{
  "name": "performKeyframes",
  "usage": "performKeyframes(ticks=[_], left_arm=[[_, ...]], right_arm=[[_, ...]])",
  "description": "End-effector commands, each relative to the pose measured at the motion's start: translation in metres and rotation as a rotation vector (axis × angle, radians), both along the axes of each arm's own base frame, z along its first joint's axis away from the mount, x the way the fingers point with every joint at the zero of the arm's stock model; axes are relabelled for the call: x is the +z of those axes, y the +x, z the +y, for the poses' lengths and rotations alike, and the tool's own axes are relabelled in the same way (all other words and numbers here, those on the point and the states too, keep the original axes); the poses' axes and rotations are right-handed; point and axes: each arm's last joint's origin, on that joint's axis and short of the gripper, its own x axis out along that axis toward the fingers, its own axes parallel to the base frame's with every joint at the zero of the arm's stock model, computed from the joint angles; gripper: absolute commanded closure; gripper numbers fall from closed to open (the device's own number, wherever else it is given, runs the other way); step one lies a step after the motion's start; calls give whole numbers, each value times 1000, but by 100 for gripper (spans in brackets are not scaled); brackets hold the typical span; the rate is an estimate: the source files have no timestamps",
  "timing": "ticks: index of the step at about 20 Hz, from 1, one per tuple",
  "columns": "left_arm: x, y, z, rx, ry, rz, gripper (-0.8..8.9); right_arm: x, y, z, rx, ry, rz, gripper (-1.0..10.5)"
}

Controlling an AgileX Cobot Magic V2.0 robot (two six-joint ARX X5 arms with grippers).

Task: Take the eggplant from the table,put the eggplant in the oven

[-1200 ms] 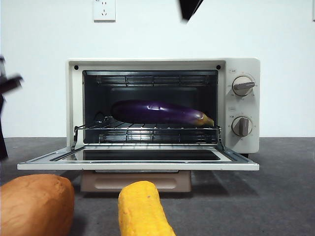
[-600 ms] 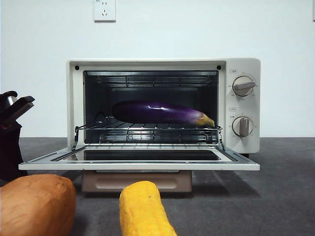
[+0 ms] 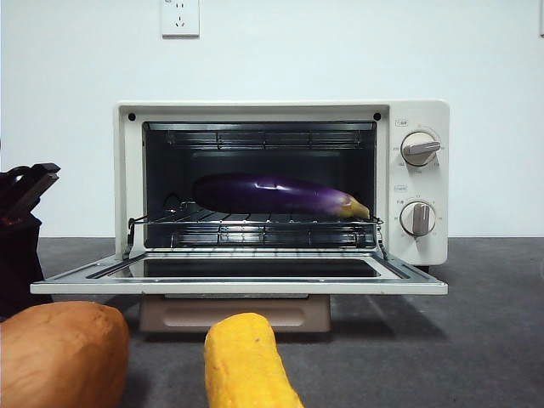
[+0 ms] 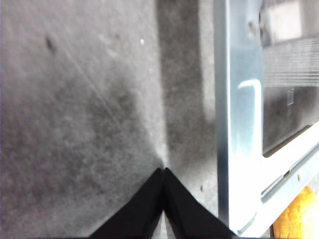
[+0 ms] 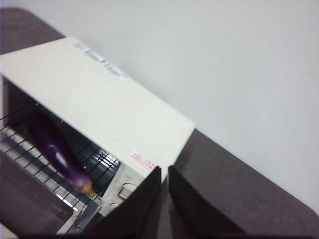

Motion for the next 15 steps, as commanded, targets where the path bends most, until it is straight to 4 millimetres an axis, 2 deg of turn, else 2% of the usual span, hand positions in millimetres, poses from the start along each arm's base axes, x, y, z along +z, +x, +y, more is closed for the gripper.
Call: performKeyframes(ticks=[1,9,15], left_arm=[[-5,1,-1,-12,-2,10,807],[-3,0,-1,-39,-80,1,807],[-2,1,7,-21,-146,0,807]], right_arm=[[6,-3,-4,-13,43,-7,943],[4,-4,-5,-21,30,10,943],[3,-4,-5,-41,20,5,943]])
